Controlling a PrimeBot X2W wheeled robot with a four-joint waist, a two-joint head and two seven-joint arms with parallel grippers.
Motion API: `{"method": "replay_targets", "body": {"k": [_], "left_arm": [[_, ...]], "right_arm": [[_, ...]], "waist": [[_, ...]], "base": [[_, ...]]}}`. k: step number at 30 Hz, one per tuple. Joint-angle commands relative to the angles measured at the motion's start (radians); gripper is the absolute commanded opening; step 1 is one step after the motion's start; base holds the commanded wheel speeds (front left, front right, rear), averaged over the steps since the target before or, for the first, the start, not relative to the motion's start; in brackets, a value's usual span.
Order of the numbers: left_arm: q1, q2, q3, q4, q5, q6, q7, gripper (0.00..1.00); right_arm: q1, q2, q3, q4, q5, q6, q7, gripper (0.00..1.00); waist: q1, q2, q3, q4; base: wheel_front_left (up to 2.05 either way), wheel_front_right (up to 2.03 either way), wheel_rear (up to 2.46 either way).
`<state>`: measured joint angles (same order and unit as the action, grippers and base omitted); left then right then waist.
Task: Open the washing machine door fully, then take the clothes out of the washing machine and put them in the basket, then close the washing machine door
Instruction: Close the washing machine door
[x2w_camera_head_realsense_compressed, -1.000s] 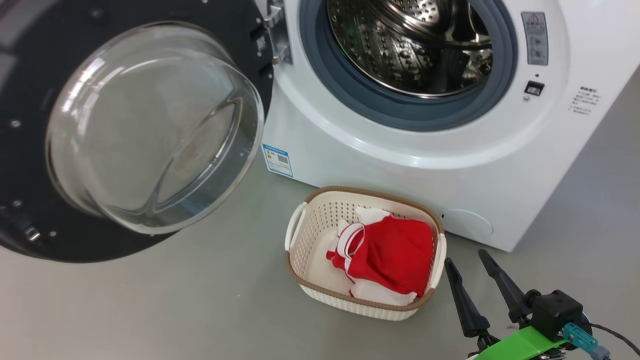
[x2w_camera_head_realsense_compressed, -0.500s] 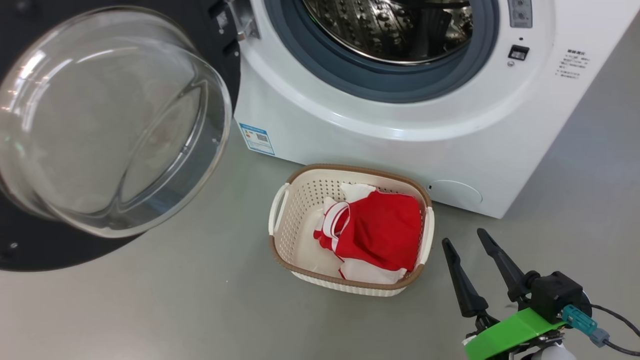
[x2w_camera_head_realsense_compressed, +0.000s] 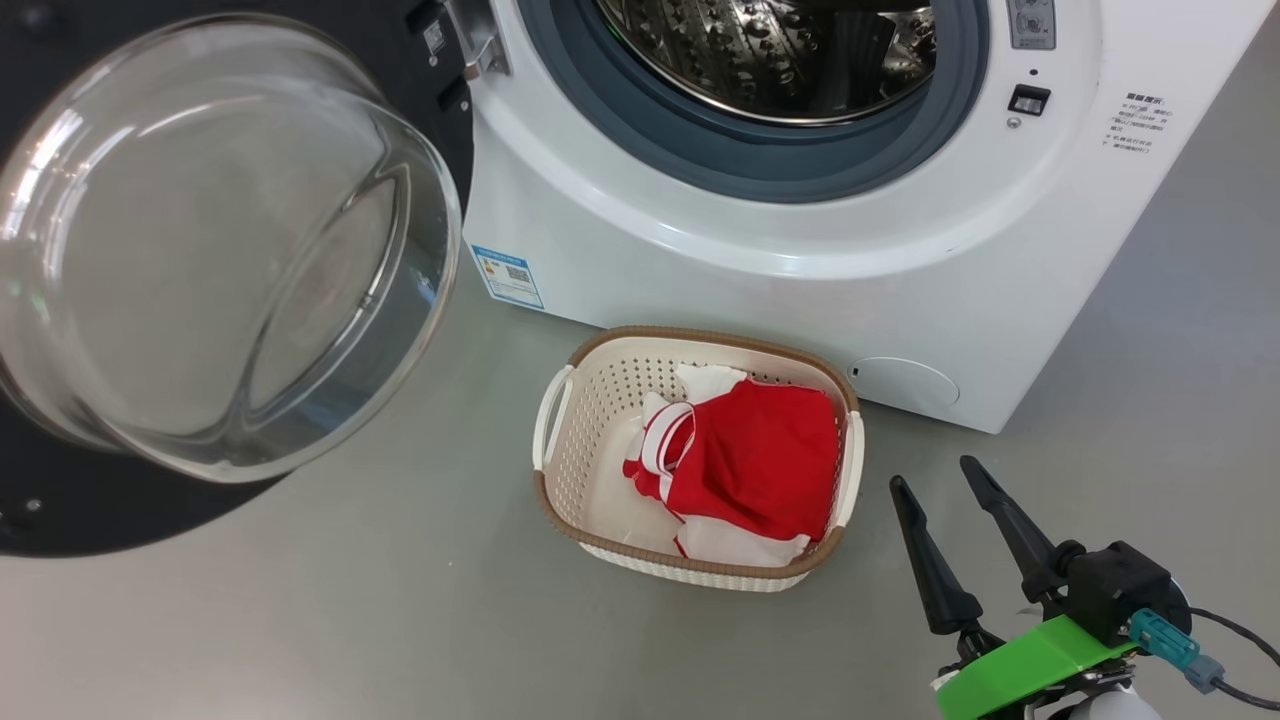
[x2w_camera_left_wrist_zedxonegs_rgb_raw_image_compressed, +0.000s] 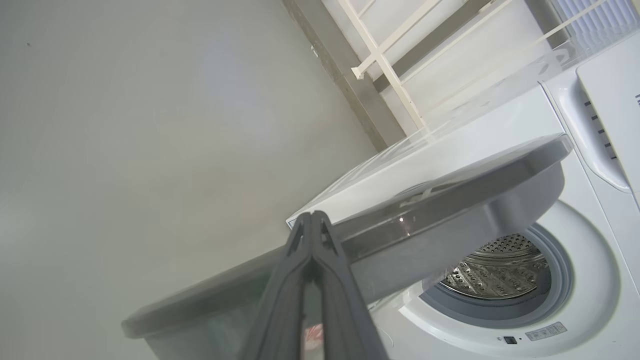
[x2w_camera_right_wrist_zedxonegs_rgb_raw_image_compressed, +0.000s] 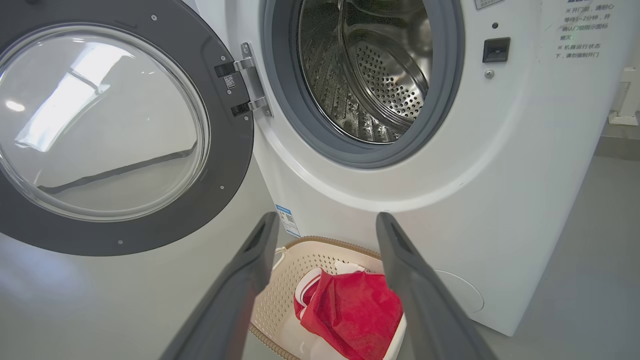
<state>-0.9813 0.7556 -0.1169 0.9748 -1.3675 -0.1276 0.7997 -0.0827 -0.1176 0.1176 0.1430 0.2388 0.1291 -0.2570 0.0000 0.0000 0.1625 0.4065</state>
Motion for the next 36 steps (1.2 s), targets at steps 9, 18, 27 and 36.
{"method": "replay_targets", "body": {"k": [9,18,27,36], "left_arm": [[0.08,0.046,-0.006,-0.129,-0.066,-0.003,0.071,0.0],[0.171,0.061,-0.008,-0.331,-0.163,-0.003,0.176,0.0],[0.317,0.056,0.01,-0.623,-0.246,-0.003,0.261,0.0],[0.383,-0.041,0.009,-0.855,-0.25,-0.003,0.254,0.0]], "right_arm": [[-0.025,0.004,0.035,-0.019,-0.005,0.002,-0.005,1.0],[-0.009,0.007,0.024,-0.025,0.001,0.002,-0.005,1.0],[0.001,0.013,0.012,-0.037,0.003,0.002,-0.005,1.0],[0.011,0.017,-0.005,-0.047,0.0,0.002,-0.005,1.0]], "waist": [[0.0,0.0,-0.017,-0.011],[0.0,0.0,-0.037,-0.036],[0.0,0.0,-0.049,-0.073],[0.0,0.0,-0.053,-0.112]], "base": [[0.0,0.0,0.0],[0.0,0.0,0.0],[0.0,0.0,0.0],[0.0,0.0,0.0]]}}
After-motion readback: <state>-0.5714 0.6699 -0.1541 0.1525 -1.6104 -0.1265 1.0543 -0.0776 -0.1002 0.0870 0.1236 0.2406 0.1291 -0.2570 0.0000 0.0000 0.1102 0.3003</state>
